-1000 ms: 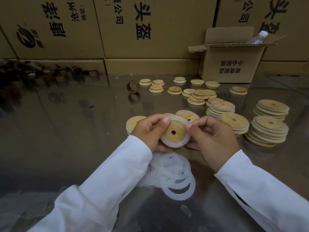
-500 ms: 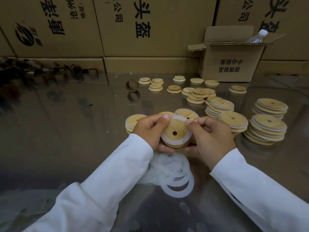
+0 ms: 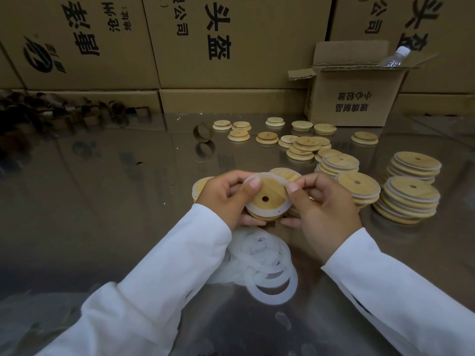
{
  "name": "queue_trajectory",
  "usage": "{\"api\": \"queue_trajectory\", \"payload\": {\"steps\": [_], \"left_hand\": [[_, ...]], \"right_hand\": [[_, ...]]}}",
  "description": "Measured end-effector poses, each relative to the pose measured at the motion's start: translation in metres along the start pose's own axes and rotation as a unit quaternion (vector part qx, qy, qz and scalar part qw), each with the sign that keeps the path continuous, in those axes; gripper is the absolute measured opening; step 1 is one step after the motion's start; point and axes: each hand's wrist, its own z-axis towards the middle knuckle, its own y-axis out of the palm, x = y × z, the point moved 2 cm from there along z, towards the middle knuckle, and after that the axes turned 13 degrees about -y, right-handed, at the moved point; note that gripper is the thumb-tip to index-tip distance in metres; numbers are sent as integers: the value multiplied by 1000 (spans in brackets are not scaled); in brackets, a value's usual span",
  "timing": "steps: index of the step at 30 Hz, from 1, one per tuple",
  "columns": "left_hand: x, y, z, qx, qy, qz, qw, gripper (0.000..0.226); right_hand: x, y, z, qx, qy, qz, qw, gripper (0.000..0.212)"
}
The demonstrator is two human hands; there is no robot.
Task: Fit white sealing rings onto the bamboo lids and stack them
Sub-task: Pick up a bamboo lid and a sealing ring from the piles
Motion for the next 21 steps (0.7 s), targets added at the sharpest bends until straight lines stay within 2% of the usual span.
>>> {"api": "queue_trajectory", "payload": {"steps": [4,13,17,21], "left_hand": [[3,-1,-2,12,22,5,1000,12],[-2,-4,5,2,16,-64,998,12],[-3,-1,6,-31,8,-124,992,26],[-2,-4,5,-60,-5,-98,993,29]], "right_hand": [[-2,1,0,-14,-9,3,1000,15],[-5,-3,0,-22,-20,26,999,4],[-4,-1,-1,5,-32,7,999,9],[-2,-6,3,16,-14,8,1000,9]]}}
